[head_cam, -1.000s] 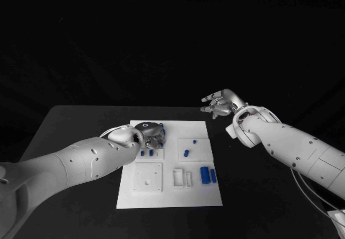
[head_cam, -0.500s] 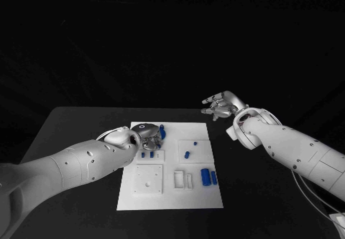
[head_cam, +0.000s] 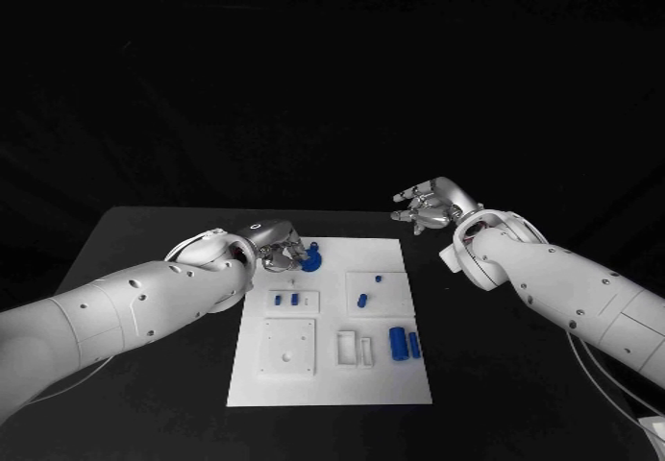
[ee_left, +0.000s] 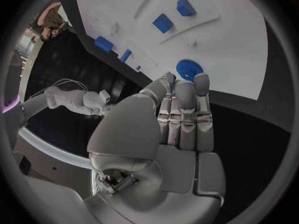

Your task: Assemble the parts on the task board

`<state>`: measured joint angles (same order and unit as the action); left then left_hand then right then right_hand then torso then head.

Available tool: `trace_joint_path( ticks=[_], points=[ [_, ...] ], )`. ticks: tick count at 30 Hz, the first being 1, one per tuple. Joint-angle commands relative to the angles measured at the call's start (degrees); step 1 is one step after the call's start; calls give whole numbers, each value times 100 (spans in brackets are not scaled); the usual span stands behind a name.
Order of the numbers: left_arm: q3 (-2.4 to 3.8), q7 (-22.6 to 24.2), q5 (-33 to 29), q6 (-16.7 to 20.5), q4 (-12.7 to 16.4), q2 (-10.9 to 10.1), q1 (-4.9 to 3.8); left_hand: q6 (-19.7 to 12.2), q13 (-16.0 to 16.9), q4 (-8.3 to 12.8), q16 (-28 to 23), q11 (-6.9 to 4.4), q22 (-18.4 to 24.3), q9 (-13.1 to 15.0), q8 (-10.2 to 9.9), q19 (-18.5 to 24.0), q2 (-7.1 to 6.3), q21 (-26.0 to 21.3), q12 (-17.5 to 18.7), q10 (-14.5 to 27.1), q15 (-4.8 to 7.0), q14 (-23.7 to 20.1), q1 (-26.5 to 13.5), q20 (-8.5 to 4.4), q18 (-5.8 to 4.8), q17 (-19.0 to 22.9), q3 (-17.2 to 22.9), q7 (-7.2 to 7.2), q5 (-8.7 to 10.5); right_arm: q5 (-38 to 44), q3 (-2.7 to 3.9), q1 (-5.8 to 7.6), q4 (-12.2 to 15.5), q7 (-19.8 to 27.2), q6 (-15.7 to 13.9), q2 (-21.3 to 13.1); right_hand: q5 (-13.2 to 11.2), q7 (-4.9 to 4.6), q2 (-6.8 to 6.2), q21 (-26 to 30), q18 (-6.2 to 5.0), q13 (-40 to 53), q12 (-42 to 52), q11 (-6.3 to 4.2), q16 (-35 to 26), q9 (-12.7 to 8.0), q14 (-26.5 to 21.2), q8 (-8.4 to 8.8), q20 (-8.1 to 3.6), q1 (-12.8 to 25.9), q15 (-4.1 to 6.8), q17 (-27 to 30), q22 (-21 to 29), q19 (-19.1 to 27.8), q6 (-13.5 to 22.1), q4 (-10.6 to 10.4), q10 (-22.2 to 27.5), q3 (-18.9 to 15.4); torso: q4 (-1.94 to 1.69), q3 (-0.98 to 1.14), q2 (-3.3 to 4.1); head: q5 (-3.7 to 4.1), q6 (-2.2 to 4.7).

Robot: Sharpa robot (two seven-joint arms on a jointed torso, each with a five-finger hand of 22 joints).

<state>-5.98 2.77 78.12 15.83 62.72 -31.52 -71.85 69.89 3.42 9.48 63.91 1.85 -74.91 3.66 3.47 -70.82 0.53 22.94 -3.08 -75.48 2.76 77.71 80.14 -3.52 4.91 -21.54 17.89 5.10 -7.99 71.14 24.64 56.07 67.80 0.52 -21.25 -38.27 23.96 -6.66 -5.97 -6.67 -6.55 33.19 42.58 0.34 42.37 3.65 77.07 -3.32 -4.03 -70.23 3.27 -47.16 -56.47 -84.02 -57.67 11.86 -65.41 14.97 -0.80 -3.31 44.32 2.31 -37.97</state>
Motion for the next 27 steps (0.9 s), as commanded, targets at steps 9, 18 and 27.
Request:
trace_joint_path(
  ticks=[9, 18, 27],
  points=[
    [38, -235, -382, -379, 224, -320, -83, 2, -4, -21, -44, 7, -115, 11, 13, 33, -1, 12, -24, -5, 13, 27, -22, -38, 58, -1, 12, 11, 32, 9, 2, -2, 6, 37, 62, -26, 37, -15, -30, -25, 45, -3, 27, -9, 10, 1, -23, -23, -30, 45, 2, 7, 6, -170, -2, -7, 20, 26, -7, -12, 4, -52, 1],
    [35, -230, -335, -405, 140, -344, -56, -2, -5, -35, -52, 6, -114, 9, 10, 34, 2, 8, -24, -5, 14, 28, -8, -40, 54, -3, -8, 11, 38, 9, 2, -3, 10, 39, 62, -22, 37, -15, -30, -25, 45, -3, 27, -9, 10, 1, -23, -23, -30, 45, 2, 7, 6, -170, -2, -7, 20, 26, 7, -10, 9, -73, -9],
    [24, -180, -274, -393, -13, -248, 74, -12, -5, -31, -57, 10, -116, 10, 11, 37, 2, 8, -24, 5, 11, 21, 5, -39, 55, -4, -6, 14, 32, 9, 2, -3, 8, 45, 59, -17, 37, -15, -30, -25, 45, -3, 27, -9, 10, 1, -23, -23, -30, 45, 2, 7, 6, -170, -2, -7, 20, 26, 10, 0, 10, -70, -14]
  ],
)
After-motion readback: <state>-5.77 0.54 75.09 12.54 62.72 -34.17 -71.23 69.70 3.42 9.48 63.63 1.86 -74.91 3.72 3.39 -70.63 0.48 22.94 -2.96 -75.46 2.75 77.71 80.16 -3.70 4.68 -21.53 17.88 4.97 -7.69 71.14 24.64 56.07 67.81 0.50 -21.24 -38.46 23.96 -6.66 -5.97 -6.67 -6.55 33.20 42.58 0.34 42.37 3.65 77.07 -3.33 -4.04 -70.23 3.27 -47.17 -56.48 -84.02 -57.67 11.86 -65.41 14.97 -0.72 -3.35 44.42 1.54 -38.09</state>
